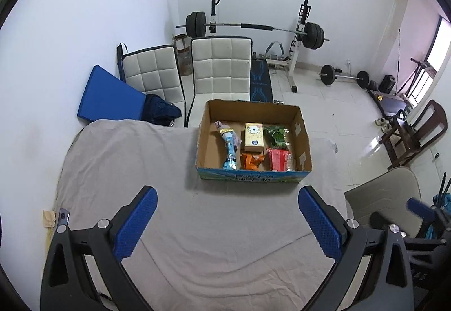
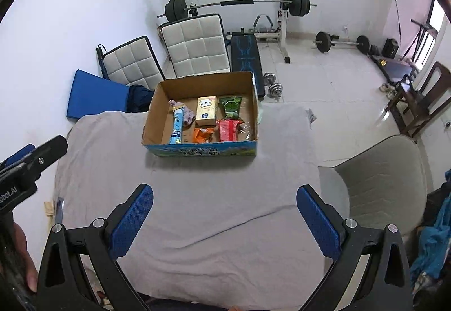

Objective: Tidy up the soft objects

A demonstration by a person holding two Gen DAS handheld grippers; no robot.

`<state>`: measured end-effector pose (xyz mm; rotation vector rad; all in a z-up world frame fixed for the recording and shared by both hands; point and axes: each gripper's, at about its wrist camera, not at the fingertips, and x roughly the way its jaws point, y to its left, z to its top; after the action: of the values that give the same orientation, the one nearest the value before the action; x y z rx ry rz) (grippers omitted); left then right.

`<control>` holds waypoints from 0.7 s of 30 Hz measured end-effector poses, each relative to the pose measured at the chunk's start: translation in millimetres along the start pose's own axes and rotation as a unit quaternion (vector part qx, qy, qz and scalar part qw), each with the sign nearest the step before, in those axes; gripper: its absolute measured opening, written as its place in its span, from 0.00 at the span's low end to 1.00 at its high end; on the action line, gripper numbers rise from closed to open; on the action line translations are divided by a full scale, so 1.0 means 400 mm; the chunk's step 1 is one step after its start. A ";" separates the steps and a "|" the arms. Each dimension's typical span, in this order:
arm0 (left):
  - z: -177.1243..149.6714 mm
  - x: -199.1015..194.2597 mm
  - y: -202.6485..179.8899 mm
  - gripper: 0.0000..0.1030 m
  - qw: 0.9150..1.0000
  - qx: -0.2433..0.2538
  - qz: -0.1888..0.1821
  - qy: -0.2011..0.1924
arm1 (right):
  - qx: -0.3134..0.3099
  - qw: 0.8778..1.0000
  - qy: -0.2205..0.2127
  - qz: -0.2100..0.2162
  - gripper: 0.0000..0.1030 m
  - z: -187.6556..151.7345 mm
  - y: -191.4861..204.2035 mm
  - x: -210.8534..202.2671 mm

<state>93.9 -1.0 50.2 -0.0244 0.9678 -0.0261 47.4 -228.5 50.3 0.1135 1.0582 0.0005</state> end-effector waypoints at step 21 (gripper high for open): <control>0.032 -0.004 0.004 1.00 0.999 -0.002 0.015 -0.044 | -0.019 0.994 -0.084 -0.061 1.00 0.105 0.043 -0.061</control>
<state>103.4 0.9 58.8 -0.0139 0.8799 0.0041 73.0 -216.7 93.4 0.0145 0.8961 -0.0972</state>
